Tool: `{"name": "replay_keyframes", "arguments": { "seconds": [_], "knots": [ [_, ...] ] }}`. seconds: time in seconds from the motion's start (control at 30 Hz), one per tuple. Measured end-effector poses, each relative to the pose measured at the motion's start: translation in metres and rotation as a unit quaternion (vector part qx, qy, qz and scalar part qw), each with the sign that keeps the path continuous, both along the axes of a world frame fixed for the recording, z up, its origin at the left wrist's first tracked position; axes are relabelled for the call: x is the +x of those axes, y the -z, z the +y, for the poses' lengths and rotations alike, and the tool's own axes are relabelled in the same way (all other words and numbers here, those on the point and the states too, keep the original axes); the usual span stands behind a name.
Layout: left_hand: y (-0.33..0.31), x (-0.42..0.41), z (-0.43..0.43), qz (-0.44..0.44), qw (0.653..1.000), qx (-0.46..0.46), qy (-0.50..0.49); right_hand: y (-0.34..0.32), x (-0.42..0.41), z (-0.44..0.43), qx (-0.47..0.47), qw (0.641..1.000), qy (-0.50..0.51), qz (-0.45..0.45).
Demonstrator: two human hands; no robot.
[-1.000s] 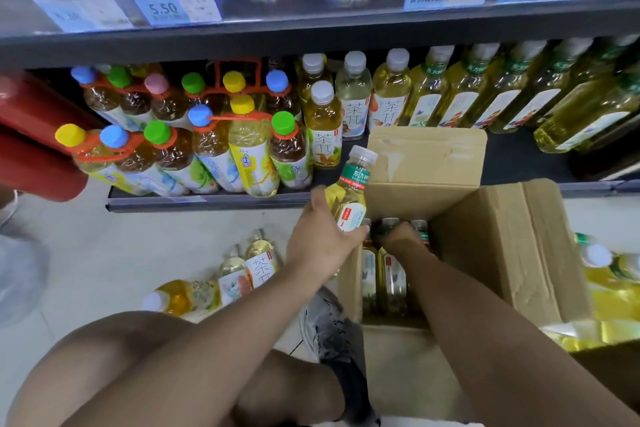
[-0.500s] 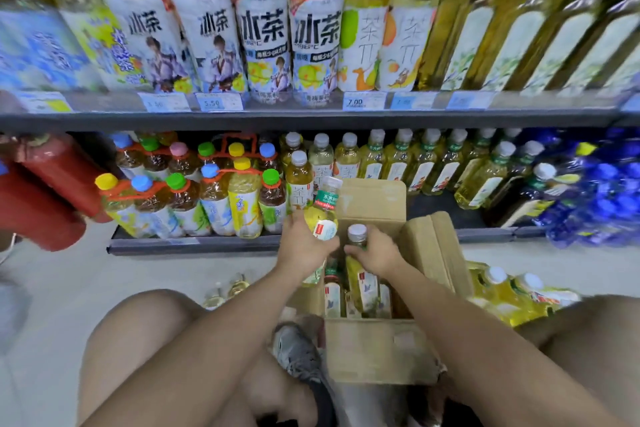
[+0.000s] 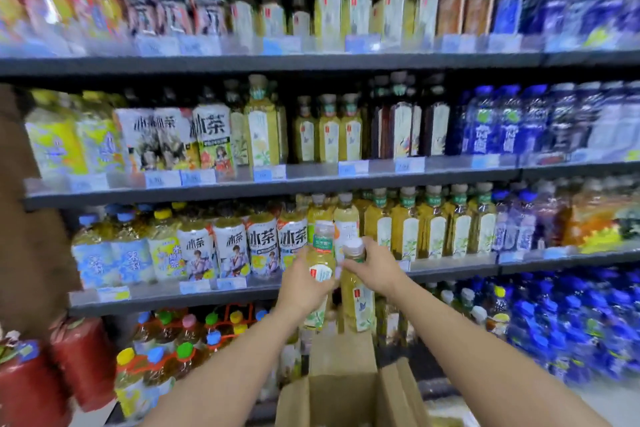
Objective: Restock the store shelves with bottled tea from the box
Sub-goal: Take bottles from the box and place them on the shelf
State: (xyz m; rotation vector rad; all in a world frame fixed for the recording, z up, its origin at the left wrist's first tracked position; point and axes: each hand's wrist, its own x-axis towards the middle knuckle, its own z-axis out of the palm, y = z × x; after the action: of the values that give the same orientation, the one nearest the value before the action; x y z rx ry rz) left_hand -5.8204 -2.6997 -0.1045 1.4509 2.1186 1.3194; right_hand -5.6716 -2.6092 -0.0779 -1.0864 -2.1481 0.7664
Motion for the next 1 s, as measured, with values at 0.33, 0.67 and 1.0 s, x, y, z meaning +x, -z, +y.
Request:
{"name": "replay_keyframes", "arguments": {
  "seconds": [0.33, 0.67, 1.0],
  "knots": [
    [-0.183, -0.025, 0.065, 0.066, 0.987, 0.148, 0.004, -0.194, -0.019, 0.033, 0.126, 0.979, -0.017, 0.158],
    [-0.23, -0.085, 0.152, 0.054, 0.981, 0.184, -0.013, -0.25, -0.072, 0.111, 0.181, 0.964, -0.034, 0.19],
    [-0.212, -0.124, 0.246, 0.04, 0.994, 0.064, -0.081, -0.228, -0.112, 0.204, 0.125, 0.973, 0.08, 0.177]
  ]
}}
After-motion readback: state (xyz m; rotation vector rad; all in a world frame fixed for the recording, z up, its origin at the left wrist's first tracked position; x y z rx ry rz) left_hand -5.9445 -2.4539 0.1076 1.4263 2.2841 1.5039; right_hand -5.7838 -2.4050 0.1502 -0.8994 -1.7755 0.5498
